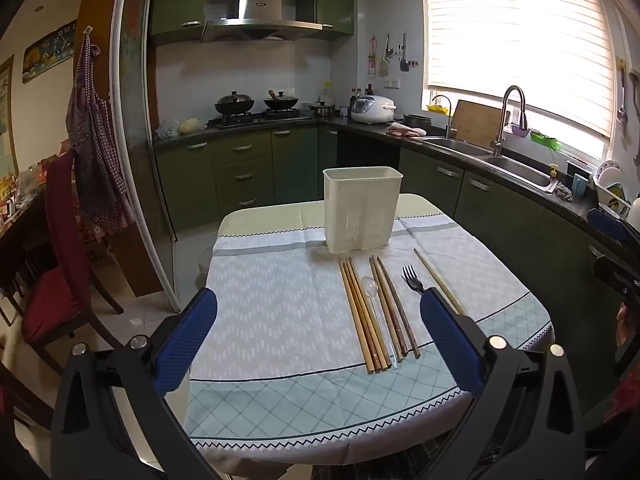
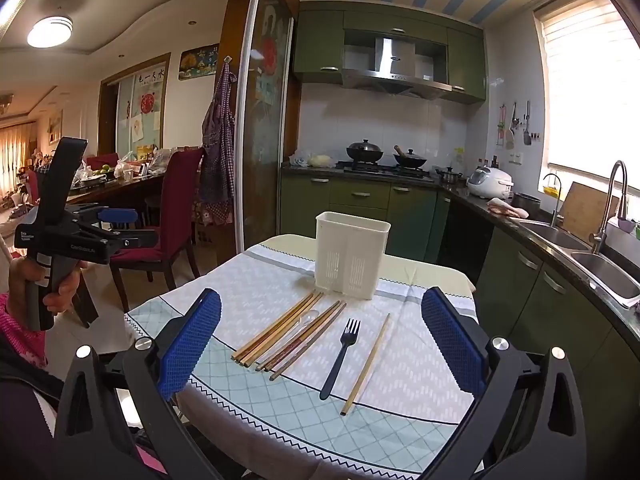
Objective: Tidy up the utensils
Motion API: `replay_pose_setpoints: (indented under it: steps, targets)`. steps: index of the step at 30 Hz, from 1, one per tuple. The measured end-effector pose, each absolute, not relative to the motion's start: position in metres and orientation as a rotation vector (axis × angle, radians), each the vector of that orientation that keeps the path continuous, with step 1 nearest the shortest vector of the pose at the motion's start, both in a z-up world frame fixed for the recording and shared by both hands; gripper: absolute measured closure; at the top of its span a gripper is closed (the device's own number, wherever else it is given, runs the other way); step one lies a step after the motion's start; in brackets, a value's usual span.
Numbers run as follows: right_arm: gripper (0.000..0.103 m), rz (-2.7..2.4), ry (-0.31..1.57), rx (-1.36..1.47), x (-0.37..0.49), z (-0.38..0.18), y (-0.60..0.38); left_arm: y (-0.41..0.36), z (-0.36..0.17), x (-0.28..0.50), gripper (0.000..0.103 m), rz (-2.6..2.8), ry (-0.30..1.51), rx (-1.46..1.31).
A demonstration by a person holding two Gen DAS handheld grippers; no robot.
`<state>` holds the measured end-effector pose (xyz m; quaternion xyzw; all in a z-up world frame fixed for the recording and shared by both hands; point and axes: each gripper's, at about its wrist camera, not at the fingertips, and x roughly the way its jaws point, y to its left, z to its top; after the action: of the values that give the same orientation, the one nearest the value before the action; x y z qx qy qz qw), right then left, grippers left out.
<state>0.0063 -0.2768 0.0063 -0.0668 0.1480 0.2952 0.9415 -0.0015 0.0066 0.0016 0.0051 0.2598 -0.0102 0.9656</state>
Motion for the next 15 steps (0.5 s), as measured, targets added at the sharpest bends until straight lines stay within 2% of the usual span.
replay_pose_setpoints:
  steps: [15]
  targets:
    - [0.004,0.604,0.306,-0.137,0.0095,0.0022,-0.279,0.0055,0.0011,-0.0016,0.006,-0.017,0.526,0.011]
